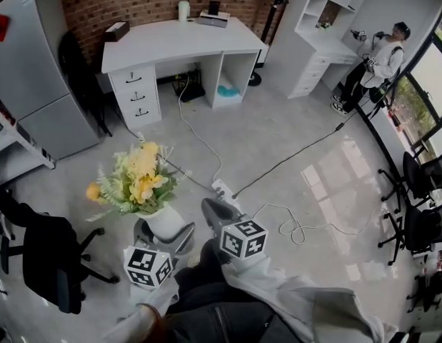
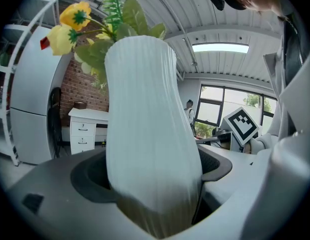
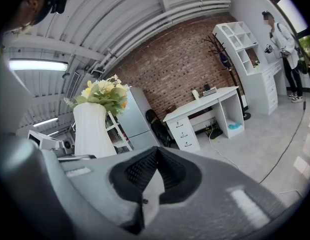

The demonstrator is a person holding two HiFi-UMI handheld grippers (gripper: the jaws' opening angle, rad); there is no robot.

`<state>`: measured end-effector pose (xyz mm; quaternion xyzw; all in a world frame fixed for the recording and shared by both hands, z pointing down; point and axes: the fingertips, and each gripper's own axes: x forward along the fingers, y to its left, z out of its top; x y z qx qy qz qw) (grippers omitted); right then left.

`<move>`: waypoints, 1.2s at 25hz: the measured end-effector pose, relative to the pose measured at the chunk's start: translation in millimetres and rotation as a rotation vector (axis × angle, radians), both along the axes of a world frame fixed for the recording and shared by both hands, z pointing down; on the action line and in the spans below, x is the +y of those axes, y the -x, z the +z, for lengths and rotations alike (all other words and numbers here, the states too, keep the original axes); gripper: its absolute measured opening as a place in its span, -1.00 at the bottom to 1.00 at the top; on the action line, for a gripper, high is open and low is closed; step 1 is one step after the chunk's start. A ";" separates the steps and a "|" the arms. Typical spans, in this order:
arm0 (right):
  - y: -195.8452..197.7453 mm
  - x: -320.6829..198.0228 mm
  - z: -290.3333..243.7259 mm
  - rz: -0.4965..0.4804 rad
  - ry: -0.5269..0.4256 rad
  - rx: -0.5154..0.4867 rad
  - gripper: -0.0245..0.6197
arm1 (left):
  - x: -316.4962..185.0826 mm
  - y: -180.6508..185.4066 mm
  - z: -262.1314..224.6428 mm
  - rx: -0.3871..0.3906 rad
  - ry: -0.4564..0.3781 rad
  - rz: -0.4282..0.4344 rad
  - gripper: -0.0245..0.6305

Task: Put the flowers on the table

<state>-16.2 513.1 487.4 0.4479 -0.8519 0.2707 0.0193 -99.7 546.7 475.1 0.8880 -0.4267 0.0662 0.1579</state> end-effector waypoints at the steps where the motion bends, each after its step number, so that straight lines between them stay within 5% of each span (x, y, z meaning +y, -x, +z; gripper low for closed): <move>1: -1.1 2.2 -0.1 -0.011 0.006 0.004 -0.93 | 1.1 -1.7 -1.1 0.001 0.001 -0.005 0.52; 14: 25.1 -42.7 5.9 -0.009 0.032 0.005 -0.93 | -29.3 30.2 4.0 0.003 0.035 -0.037 0.52; 30: 38.4 -193.7 4.6 -0.027 0.021 -0.015 -0.93 | -168.1 44.3 3.1 -0.011 0.033 -0.088 0.52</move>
